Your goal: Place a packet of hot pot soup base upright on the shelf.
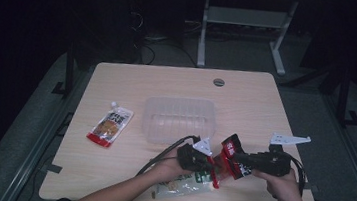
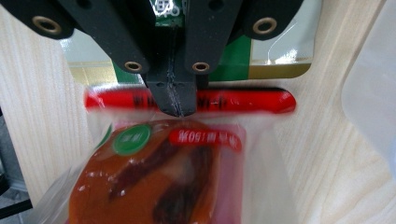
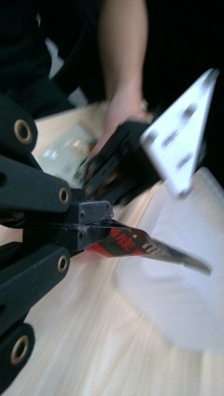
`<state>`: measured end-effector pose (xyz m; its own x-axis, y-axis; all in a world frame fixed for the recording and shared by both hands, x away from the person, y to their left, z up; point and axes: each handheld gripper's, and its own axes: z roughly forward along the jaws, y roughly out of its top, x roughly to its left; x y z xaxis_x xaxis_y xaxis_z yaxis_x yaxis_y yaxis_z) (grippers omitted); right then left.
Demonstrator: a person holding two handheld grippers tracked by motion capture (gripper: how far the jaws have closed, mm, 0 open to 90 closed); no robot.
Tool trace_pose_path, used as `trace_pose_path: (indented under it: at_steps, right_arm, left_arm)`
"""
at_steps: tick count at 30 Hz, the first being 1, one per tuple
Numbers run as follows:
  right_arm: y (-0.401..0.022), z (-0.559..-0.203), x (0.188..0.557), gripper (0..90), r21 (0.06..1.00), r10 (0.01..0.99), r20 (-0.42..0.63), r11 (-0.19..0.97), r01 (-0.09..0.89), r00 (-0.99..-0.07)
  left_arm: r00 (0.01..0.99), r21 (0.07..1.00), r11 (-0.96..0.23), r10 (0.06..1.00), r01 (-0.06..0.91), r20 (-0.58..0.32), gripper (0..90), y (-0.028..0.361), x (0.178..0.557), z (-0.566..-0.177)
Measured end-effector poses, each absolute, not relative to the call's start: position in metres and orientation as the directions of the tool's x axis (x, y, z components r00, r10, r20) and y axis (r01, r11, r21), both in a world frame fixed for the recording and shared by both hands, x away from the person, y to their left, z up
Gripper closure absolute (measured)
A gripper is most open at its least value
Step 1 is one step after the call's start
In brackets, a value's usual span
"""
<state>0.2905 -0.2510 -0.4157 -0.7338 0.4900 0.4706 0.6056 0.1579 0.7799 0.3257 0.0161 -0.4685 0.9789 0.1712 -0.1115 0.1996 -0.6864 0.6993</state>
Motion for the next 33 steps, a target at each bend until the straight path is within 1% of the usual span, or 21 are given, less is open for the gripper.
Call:
trace_pose_path:
  at_steps: [4, 8, 9, 10, 11, 14, 15, 16, 18, 19, 28, 31, 33]
  right_arm:
    - [-0.249, -0.409, 0.287, 90.0, 0.800, 0.478, 0.449, 0.162, 0.578, -0.755]
    - [-0.251, -0.405, 0.285, 90.0, 0.807, 0.475, 0.447, 0.150, 0.571, -0.758]
    - [-0.251, -0.405, 0.285, 90.0, 0.807, 0.475, 0.447, 0.150, 0.571, -0.758]
    - [-0.251, -0.402, 0.284, 90.0, 0.813, 0.474, 0.442, 0.147, 0.563, -0.762]
    - [-0.251, -0.402, 0.284, 90.0, 0.813, 0.474, 0.442, 0.147, 0.563, -0.762]
    - [-0.252, -0.397, 0.283, 90.0, 0.821, 0.475, 0.429, 0.150, 0.551, -0.768]
    - [-0.252, -0.395, 0.282, 90.0, 0.826, 0.475, 0.422, 0.150, 0.544, -0.772]
    - [-0.252, -0.395, 0.282, 90.0, 0.826, 0.475, 0.422, 0.150, 0.544, -0.772]
    - [-0.251, -0.392, 0.281, 90.0, 0.830, 0.472, 0.415, 0.153, 0.536, -0.778]
    - [-0.251, -0.391, 0.281, 90.0, 0.832, 0.471, 0.412, 0.155, 0.533, -0.780]
    - [-0.246, -0.382, 0.285, 90.0, 0.839, 0.463, 0.392, 0.174, 0.515, -0.795]
    - [-0.242, -0.379, 0.288, 90.0, 0.842, 0.448, 0.389, 0.182, 0.509, -0.805]
    - [-0.241, -0.379, 0.288, 90.0, 0.843, 0.445, 0.388, 0.183, 0.506, -0.807]
  left_arm:
    - [0.976, 0.695, -0.687, 0.177, 0.212, -0.124, 89.5, 0.017, 0.326, -0.467]
    - [0.974, 0.704, -0.675, 0.180, 0.223, -0.136, 84.3, 0.021, 0.326, -0.460]
    - [0.974, 0.707, -0.670, 0.180, 0.224, -0.138, 84.3, 0.022, 0.325, -0.457]
    - [0.974, 0.712, -0.666, 0.178, 0.222, -0.137, 81.6, 0.024, 0.325, -0.454]
    - [0.976, 0.715, -0.665, 0.175, 0.217, -0.133, 81.6, 0.027, 0.325, -0.450]
    - [0.975, 0.710, -0.669, 0.168, 0.220, -0.144, 72.5, 0.037, 0.324, -0.440]
    - [0.976, 0.708, -0.671, 0.165, 0.219, -0.144, 67.6, 0.041, 0.323, -0.436]
    - [0.975, 0.708, -0.670, 0.169, 0.223, -0.148, 67.6, 0.044, 0.323, -0.434]
    - [0.973, 0.709, -0.667, 0.175, 0.228, -0.149, 61.7, 0.053, 0.322, -0.429]
    - [0.972, 0.708, -0.667, 0.178, 0.233, -0.152, 60.1, 0.057, 0.322, -0.427]
    - [0.961, 0.721, -0.639, 0.221, 0.269, -0.164, 53.7, 0.099, 0.311, -0.414]
    - [0.959, 0.712, -0.648, 0.246, 0.270, -0.140, 52.3, 0.116, 0.307, -0.415]
    - [0.951, 0.710, -0.640, 0.273, 0.294, -0.148, 52.1, 0.127, 0.304, -0.415]
